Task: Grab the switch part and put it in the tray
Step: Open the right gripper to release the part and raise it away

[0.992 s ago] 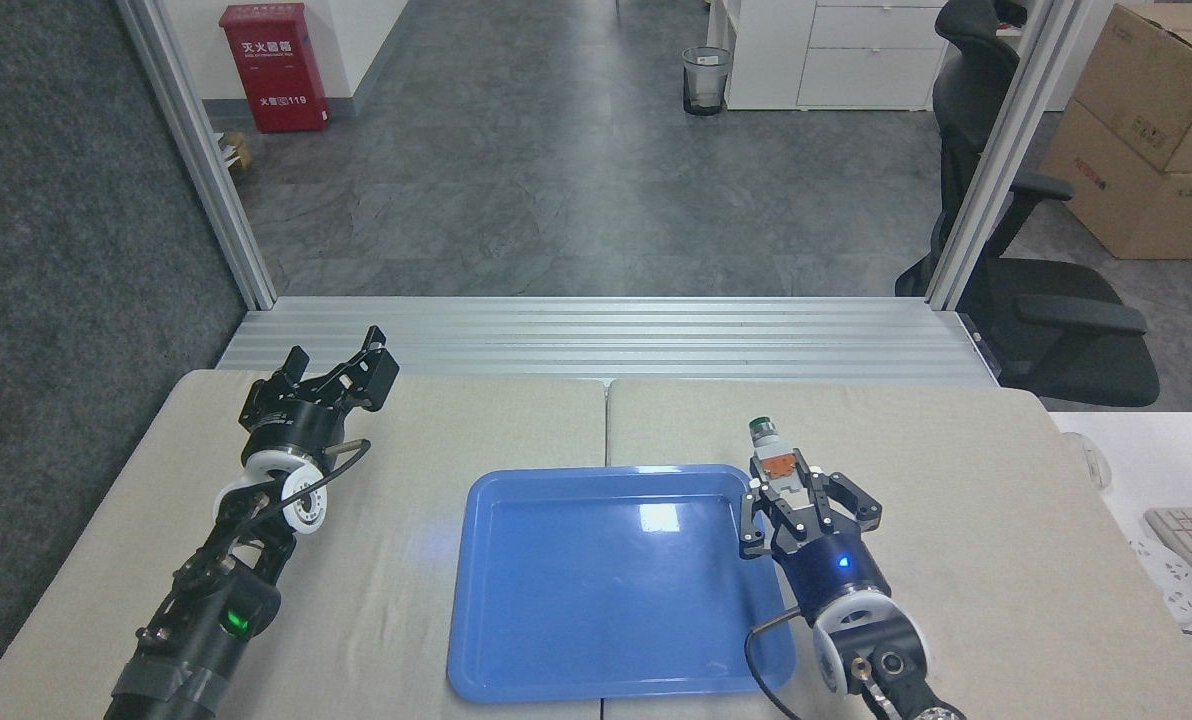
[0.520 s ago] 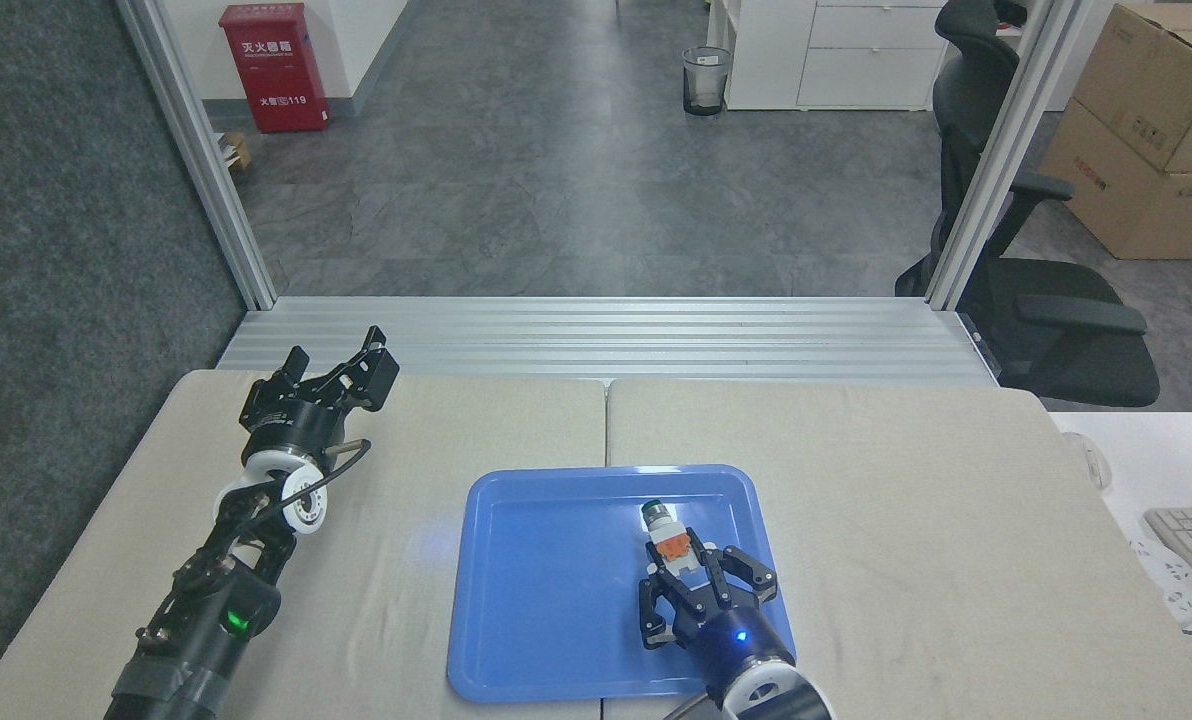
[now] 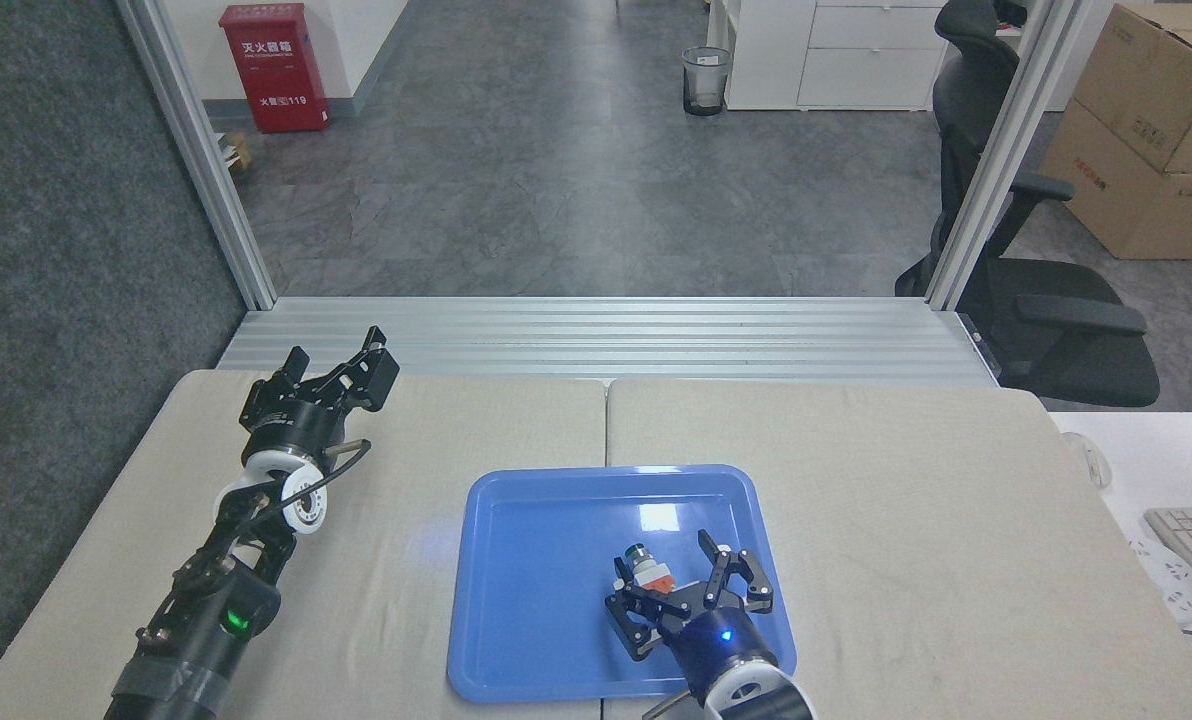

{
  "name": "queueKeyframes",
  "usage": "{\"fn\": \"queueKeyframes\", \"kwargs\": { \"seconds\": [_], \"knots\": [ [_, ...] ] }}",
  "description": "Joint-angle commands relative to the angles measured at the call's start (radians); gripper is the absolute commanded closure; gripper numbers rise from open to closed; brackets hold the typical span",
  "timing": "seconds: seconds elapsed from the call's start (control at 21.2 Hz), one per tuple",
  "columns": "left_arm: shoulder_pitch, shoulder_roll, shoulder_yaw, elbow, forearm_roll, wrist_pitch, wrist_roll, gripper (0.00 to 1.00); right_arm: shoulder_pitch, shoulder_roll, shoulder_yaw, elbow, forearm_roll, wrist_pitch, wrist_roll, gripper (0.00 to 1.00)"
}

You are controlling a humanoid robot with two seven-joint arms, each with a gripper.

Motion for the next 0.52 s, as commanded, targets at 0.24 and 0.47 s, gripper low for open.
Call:
{"fn": "queueKeyframes", "kwargs": {
  "seconds": [0.24,0.47],
  "knots": [
    [0.0,0.0,0.0,0.0,0.001,0.001,0.0,0.0,-0.253,-0.208,-0.36,0.093,-0.074,-0.017,-0.071,0.02],
    [0.0,0.0,0.0,0.0,0.0,0.001,0.0,0.0,-0.253,-0.364,-0.361,0.202,-0.24,-0.045,-0.117,0.02]
  ]
}}
